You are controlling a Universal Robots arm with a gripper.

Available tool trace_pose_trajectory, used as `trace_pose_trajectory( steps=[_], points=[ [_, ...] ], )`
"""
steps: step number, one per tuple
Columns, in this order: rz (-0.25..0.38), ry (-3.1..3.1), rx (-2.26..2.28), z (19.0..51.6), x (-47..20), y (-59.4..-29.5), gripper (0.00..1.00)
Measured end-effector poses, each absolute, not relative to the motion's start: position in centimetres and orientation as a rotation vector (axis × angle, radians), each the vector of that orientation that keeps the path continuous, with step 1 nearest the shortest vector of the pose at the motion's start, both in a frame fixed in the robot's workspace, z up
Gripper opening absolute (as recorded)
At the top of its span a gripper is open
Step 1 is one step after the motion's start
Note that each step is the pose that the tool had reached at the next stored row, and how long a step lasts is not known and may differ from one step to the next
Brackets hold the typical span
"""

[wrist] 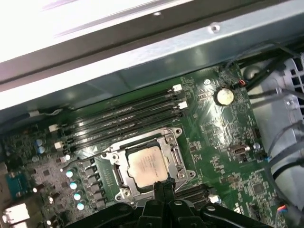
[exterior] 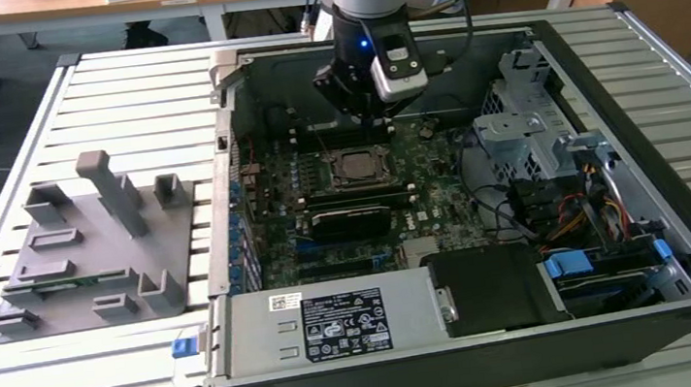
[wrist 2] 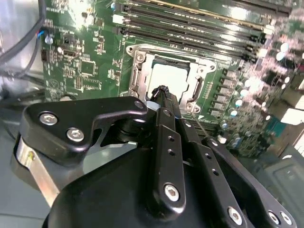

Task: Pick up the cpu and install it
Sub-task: 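Install the first cpu locking lever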

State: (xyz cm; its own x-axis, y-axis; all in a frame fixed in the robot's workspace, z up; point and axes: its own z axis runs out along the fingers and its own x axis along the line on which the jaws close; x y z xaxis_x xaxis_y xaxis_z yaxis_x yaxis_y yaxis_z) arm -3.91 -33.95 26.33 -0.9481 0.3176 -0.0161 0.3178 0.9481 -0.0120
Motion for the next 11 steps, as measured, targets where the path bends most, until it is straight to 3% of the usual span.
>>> trace_pose_trajectory(
  steps=[11],
  points=[
    [-0.020, 3.120, 0.195, 26.21, -3.92, -33.95, 0.11]
  ],
)
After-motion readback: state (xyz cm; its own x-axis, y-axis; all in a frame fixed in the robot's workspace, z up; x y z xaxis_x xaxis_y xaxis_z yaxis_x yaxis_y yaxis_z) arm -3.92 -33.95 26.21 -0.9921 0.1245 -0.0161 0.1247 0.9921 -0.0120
